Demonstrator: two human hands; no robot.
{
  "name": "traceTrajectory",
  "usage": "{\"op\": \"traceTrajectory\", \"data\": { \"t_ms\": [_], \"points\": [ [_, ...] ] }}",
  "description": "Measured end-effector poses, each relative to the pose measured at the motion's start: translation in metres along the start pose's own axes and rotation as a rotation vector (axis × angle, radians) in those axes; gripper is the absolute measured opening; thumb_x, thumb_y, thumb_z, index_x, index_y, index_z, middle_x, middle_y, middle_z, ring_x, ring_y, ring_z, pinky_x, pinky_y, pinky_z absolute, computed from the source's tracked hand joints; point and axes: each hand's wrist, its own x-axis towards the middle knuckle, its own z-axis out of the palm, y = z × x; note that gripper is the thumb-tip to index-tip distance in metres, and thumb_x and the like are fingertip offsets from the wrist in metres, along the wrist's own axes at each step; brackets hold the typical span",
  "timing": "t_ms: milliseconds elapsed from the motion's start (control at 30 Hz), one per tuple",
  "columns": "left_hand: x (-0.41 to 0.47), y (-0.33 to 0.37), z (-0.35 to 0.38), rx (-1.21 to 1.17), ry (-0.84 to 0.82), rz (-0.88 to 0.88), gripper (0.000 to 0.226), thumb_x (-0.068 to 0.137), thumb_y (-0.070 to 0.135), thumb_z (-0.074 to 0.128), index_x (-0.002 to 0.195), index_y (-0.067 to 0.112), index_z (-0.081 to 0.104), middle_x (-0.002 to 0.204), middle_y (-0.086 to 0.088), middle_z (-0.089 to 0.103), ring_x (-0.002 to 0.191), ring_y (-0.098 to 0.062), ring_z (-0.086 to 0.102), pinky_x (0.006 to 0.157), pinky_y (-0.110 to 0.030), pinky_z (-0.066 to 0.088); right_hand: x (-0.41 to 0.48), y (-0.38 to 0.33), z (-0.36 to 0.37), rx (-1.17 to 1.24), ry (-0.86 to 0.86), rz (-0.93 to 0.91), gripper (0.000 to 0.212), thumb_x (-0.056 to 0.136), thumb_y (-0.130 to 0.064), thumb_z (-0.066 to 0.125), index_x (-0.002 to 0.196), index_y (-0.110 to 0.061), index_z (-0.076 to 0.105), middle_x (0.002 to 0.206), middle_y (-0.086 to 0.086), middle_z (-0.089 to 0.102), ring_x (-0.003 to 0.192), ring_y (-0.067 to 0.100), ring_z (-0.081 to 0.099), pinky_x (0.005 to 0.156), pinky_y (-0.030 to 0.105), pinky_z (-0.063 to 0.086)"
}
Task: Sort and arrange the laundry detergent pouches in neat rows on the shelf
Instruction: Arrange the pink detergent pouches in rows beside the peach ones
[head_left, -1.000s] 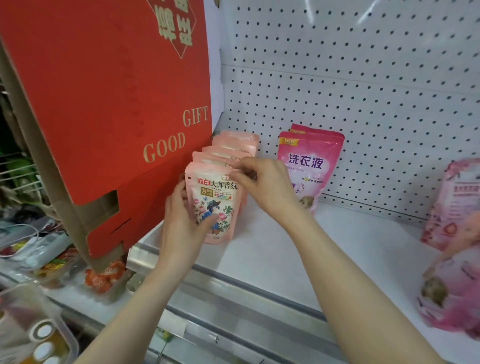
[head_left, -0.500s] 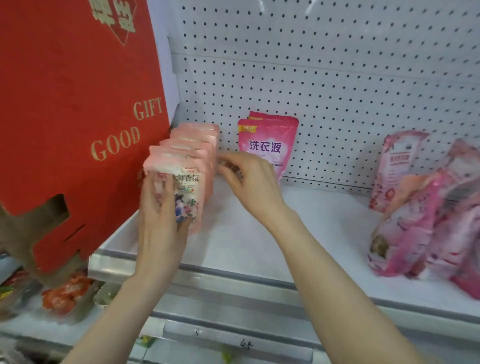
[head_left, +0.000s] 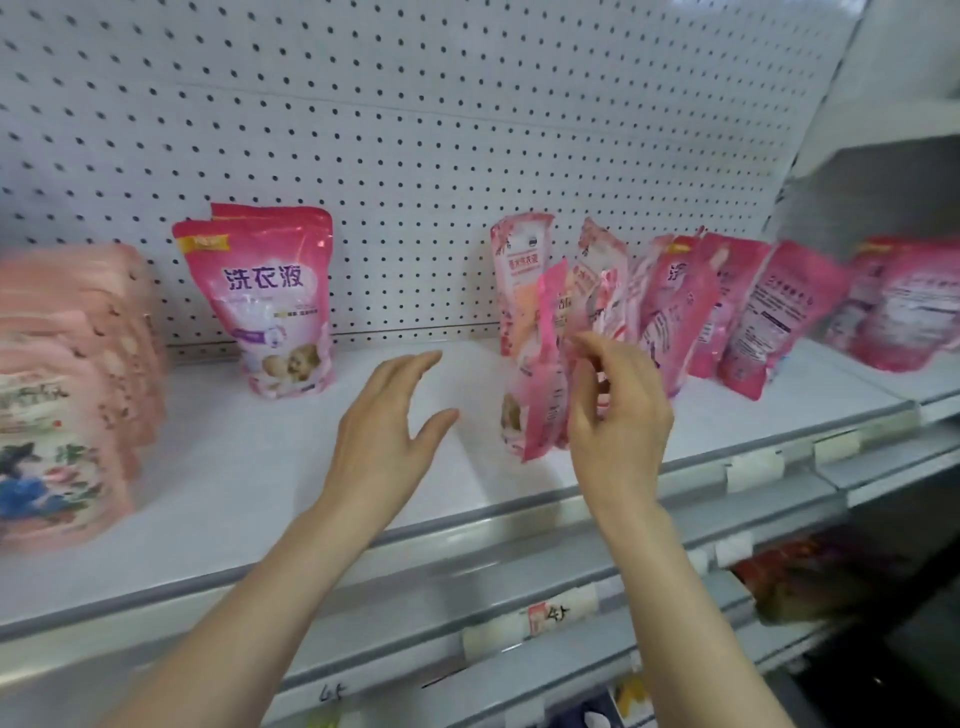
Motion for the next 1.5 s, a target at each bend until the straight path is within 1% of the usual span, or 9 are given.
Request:
{"op": "traceTrajectory", "data": {
  "t_ms": [200,300,600,767,933,1067,1267,1400,1500],
  "points": [
    [0.038,0.047,0.059,-0.079,-0.097,-0.055,0.066,0.085,0.045,0.065,0.142,0.024,0.041,0.14,0.003,0.047,0.126,-0.015,0.049,0.104,-0.039,0.043,0.034,0.039,-0.017,-0.018,-0.121,0.122,0.039,0.1,-0.021,0.05,0.138,-0.013,0.049,0.127,0.001,0.062,0.108,0.017,0.062,0.093,0.041,0.052],
    [0.049,0.067,0.078,-0.035,-0.05,-0.114,0.044,0.085,0.043,0.063,0.122,0.022,0.052,0.115,0.003,0.058,0.107,-0.018,0.058,0.087,-0.034,0.047,0.047,0.047,-0.011,-0.061,-0.286,0.154,0.059,0.1,-0.042,0.05,0.148,-0.011,0.035,0.136,0.01,0.058,0.12,0.027,0.058,0.1,0.043,0.047],
    [0.038,0.065,0.079,0.056,0.312,-0.212,0.022,0.095,0.014,0.054,0.114,0.016,0.065,0.085,-0.008,0.073,0.08,-0.031,0.064,0.067,-0.034,0.044,0.068,0.076,-0.013,-0.085,-0.456,0.108,0.047,0.1,-0.015,0.041,0.145,-0.003,0.037,0.057,-0.001,0.045,0.049,0.019,0.045,0.044,0.026,0.029],
    [0.024,0.062,0.075,0.17,0.547,-0.372,0.038,0.098,0.011,0.049,0.135,0.017,0.055,0.1,-0.017,0.071,0.089,-0.038,0.062,0.068,-0.032,0.033,0.071,0.085,-0.015,0.036,-0.52,0.08,0.045,0.097,-0.006,0.042,0.142,-0.003,0.038,0.061,0.001,0.046,0.056,0.027,0.054,0.052,0.029,0.034],
    [0.022,0.094,0.082,-0.209,0.358,-0.366,0.048,0.096,0.031,0.037,0.143,0.026,0.044,0.154,0.008,0.033,0.141,-0.004,0.028,0.114,-0.02,0.021,0.069,0.093,-0.005,0.129,-0.538,0.098,0.046,0.098,-0.004,0.04,0.143,-0.004,0.034,0.058,0.001,0.045,0.05,0.02,0.047,0.049,0.03,0.032],
    [0.03,0.076,0.059,-0.39,0.327,-0.433,0.043,0.099,0.02,0.042,0.139,0.035,0.046,0.14,0.012,0.047,0.127,-0.012,0.048,0.097,-0.021,0.043,0.066,0.091,-0.002,0.216,-0.512,0.151,0.047,0.101,-0.004,0.037,0.147,-0.006,0.028,0.057,0.002,0.046,0.045,0.014,0.044,0.041,0.025,0.034],
    [0.058,0.04,0.05,-0.469,-0.34,-0.389,0.088,0.089,0.028,0.067,0.154,0.032,0.008,0.148,0.016,0.038,0.138,-0.004,0.034,0.109,-0.027,0.034,0.066,0.089,0.01,0.252,-0.47,0.309,0.037,0.102,-0.007,0.034,0.139,-0.007,0.034,0.061,0.002,0.046,0.047,0.017,0.046,0.048,0.033,0.038],
    [0.071,0.045,0.07,-0.438,-0.377,-0.365,0.086,0.082,0.018,0.076,0.147,0.035,0.022,0.123,0.026,0.051,0.107,0.013,0.053,0.09,-0.009,0.046,0.067,0.087,0.013,0.258,-0.475,0.327,0.037,0.103,-0.011,0.033,0.139,-0.008,0.034,0.061,-0.001,0.044,0.047,0.011,0.042,0.048,0.028,0.033],
    [0.075,0.038,0.073,-0.421,-0.335,-0.391,0.059,0.072,0.016,0.084,0.121,0.026,0.054,0.108,0.015,0.068,0.092,0.003,0.067,0.09,-0.025,0.054,0.063,0.086,0.011,0.25,-0.459,0.317,0.037,0.104,-0.013,0.034,0.141,-0.008,0.034,0.063,0.002,0.048,0.048,0.012,0.045,0.047,0.021,0.034]
  ]
}}
